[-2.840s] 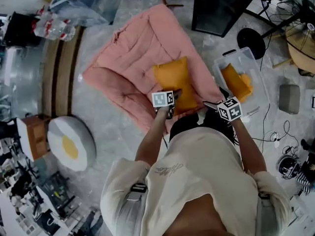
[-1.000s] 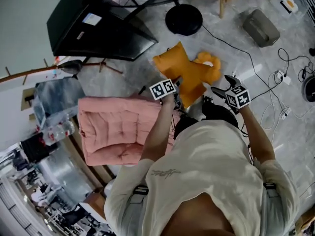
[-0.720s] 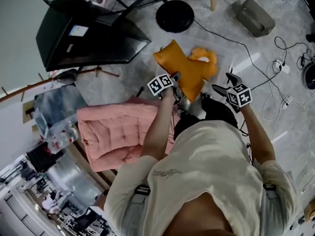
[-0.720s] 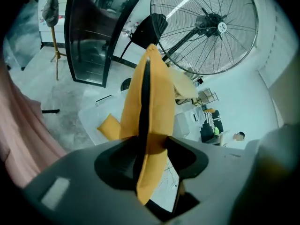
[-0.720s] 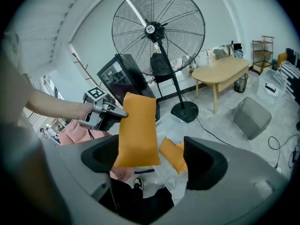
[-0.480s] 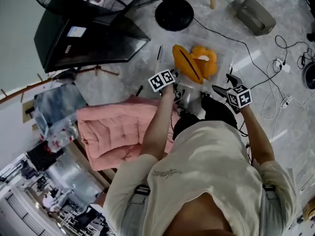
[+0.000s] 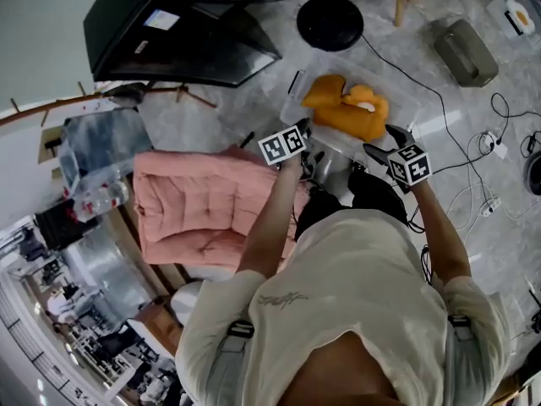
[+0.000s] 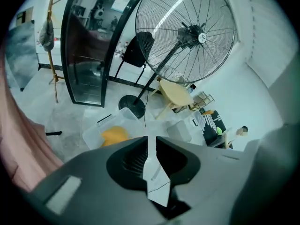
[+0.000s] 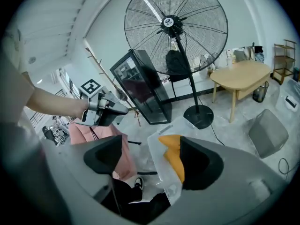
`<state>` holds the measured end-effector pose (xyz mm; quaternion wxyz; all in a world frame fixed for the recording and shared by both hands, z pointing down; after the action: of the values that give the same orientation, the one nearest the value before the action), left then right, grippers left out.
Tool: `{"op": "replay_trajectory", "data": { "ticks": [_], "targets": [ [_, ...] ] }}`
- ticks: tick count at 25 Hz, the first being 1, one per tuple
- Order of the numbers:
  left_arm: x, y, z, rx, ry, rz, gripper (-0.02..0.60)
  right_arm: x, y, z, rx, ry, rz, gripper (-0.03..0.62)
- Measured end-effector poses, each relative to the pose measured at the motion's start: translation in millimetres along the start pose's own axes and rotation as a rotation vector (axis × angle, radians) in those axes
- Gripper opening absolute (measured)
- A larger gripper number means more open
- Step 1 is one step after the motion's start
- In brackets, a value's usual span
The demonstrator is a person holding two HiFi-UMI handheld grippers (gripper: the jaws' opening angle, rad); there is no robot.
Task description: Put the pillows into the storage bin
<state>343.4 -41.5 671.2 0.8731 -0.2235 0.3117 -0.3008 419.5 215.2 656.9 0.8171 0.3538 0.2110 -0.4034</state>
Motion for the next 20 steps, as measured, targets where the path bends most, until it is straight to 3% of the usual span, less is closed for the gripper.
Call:
{"op": "replay_trajectory", "data": {
  "ticks": [3,9,12,14,20],
  "targets": [
    [-3.3,-2.7,-26.8,0.022,0.062,-0.008,0.023,10.0,-10.6,9.1,0.037,-0.008,-0.059,0.337],
    [-25.5,-20.2,-86.9,0.08,0.199,-0.069,0.017,27.1,-42.7,31.0,0.14,-0.031,-0.2,0.205],
    [-35.8,-29.9,-122.3,0.112,0.258,-0.038,0.017,37.6,-69.5,38.7,0.191,-0.026,-0.279,0.063],
    [-40.1,-32.9,-146.3,0.14,0.306,-0.009,0.015,43.3,-87.8,43.8,0.24,-0.028,-0.324,0.002],
    [-67.3,-45.8,-210.9,0.2,0.434,-0.004,0.015,50.5,-155.4,53.7,0.413,-0.021,-0.454,0.002]
  ]
}}
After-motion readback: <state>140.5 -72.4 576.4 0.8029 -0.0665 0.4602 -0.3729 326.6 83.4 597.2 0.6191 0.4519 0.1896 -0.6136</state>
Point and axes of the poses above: the fingertips, and each gripper's own axes: z forward along the fingers, y to its right, x out of its top, the point moved 6 cm from there along -z, backward along the fingers, and after that the axes turned 5 degrees about -x, right-handed, at the moved point
